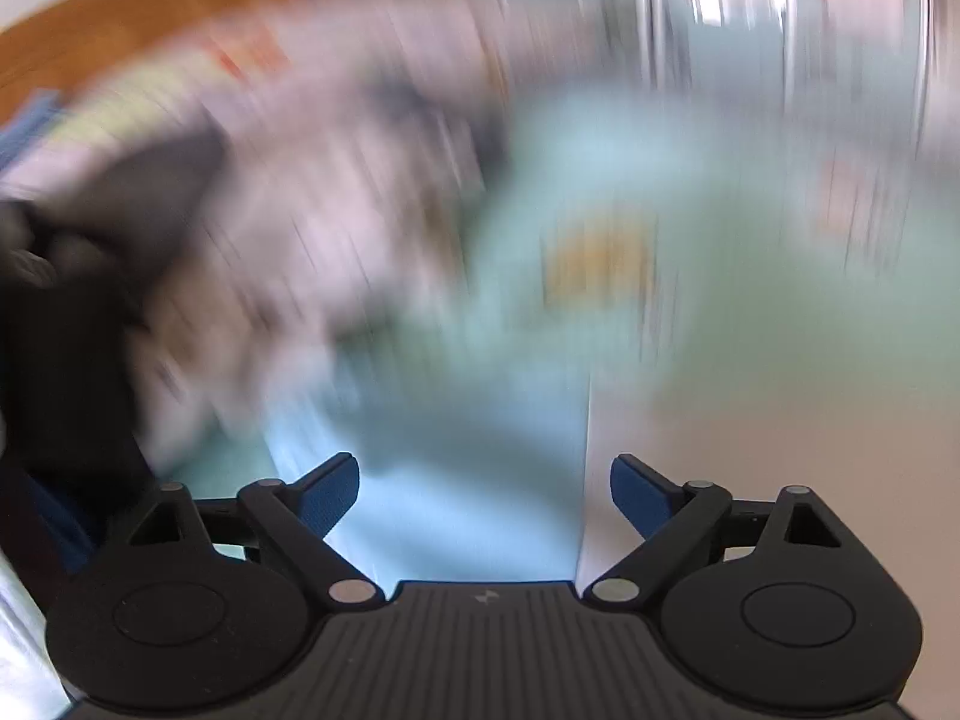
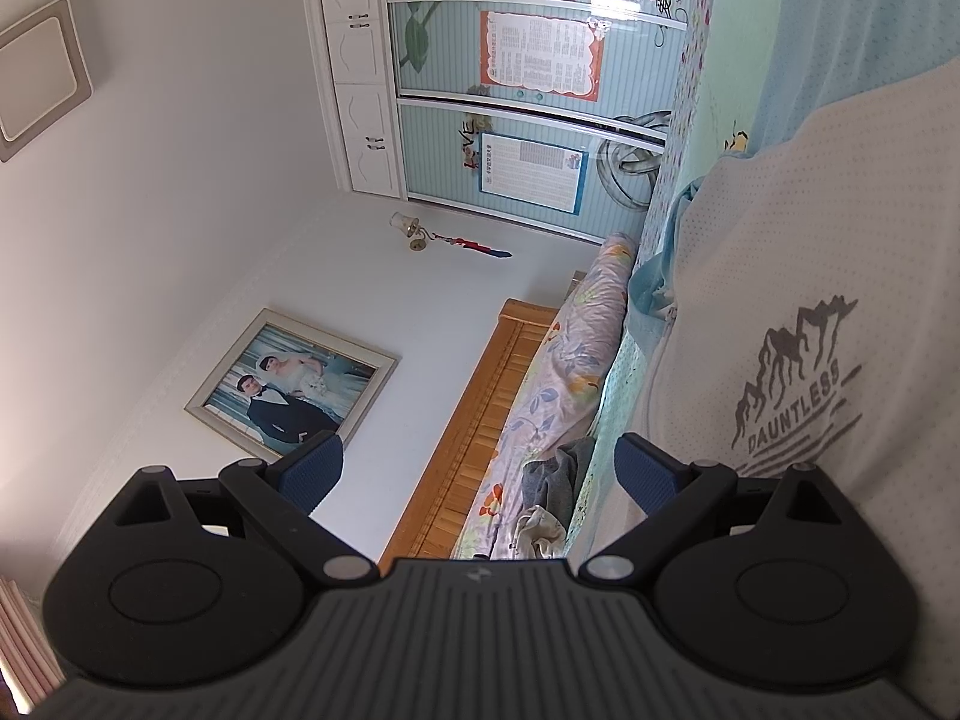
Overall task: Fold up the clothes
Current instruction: 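Fold the sleeve across the jacket body with the left gripper and release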
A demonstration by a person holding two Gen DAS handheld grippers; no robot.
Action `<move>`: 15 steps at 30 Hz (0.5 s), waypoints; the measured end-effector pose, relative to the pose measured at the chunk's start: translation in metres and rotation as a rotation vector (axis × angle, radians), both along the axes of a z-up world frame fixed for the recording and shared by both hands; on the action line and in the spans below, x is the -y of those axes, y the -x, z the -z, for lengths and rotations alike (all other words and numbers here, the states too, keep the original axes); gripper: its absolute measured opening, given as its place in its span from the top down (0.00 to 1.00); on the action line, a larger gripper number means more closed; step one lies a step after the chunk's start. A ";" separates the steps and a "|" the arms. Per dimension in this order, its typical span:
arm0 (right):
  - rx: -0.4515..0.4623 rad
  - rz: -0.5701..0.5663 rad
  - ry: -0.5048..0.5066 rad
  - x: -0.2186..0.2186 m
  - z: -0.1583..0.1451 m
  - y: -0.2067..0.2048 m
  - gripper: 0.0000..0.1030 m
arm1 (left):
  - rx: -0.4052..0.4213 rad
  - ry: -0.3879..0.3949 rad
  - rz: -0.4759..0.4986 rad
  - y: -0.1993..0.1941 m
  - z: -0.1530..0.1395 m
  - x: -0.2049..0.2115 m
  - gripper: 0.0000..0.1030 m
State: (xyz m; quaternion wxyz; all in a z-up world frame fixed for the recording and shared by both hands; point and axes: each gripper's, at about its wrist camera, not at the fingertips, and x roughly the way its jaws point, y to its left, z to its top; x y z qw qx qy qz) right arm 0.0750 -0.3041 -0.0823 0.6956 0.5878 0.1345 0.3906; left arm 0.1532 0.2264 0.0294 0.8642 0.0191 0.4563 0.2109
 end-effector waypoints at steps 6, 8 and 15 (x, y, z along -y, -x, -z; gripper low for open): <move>-0.001 -0.002 0.004 0.001 0.000 0.001 0.06 | 0.251 -0.155 -0.079 0.044 -0.038 0.044 0.22; 0.000 -0.003 0.004 0.001 -0.001 0.001 0.05 | 0.364 -0.097 -0.028 0.077 -0.054 0.067 0.16; -0.008 0.029 0.071 -0.002 -0.013 0.020 0.03 | 0.397 0.422 0.173 0.170 -0.033 0.150 0.14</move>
